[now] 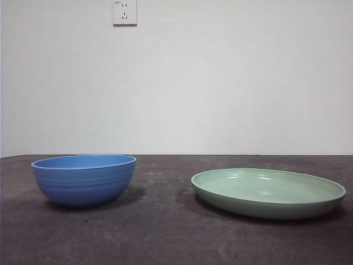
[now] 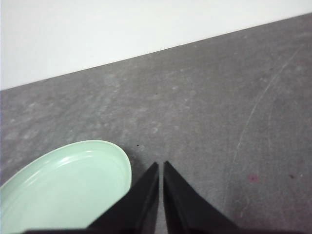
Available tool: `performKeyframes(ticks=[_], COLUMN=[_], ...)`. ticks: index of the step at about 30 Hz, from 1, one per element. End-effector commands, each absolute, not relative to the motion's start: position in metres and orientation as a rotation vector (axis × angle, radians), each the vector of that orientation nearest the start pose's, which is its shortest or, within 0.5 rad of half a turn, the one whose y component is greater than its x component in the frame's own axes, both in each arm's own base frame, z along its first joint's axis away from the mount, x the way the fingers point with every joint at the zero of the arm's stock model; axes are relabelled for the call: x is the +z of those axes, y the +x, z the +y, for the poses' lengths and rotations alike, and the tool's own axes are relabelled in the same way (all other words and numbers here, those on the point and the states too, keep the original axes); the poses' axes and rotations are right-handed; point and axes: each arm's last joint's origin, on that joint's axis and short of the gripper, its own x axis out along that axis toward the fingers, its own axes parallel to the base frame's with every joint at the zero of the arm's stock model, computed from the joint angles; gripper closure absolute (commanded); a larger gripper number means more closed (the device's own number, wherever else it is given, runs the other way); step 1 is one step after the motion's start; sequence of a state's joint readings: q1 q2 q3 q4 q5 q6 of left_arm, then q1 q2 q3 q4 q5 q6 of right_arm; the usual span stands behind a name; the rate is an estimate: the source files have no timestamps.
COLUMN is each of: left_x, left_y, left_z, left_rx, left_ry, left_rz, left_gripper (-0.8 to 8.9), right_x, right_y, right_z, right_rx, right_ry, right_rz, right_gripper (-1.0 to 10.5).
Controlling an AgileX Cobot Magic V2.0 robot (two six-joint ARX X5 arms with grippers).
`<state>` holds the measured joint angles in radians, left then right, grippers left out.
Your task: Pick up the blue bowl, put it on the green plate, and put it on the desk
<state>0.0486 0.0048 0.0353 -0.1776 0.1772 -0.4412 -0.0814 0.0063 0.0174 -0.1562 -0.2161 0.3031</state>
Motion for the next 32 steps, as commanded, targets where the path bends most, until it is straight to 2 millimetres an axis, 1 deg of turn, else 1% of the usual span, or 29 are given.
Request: performKeyframes(ticks=[1, 9, 15, 20, 24, 28, 32], left_x=[0.170, 0.215, 0.250, 0.278, 0.295, 0.306, 0.312], left_y=[0.092, 0.082, 0.079, 0.085, 0.096, 0.109, 0.120], left_z=[0.000, -0.001, -0.001, -0.004, -0.006, -0.009, -0.016], left_rx=[-0.094, -0.111, -0.116, -0.201, -0.300, -0.412, -0.523], left_ry=[-0.483, -0.480, -0.405, -0.313, -0.260, -0.226, -0.211], left_rz=[0.149, 0.078, 0.128, 0.222, 0.319, 0.426, 0.518], left_gripper=[8.03, 8.03, 8.04, 8.04, 8.04, 8.04, 8.04], right_x=[0.167, 0.204, 0.238, 0.268, 0.290, 0.306, 0.317], right_y=[0.094, 0.084, 0.078, 0.081, 0.092, 0.106, 0.118], right_z=[-0.002, -0.001, 0.000, 0.001, 0.002, 0.005, 0.008], right_rx=[0.107, 0.124, 0.126, 0.173, 0.253, 0.386, 0.484], right_ry=[0.374, 0.359, 0.340, 0.257, 0.198, 0.159, 0.130], right_rz=[0.123, 0.025, 0.020, 0.108, 0.228, 0.365, 0.482], right_gripper=[9.4, 9.4, 9.4, 9.4, 9.4, 9.4, 9.4])
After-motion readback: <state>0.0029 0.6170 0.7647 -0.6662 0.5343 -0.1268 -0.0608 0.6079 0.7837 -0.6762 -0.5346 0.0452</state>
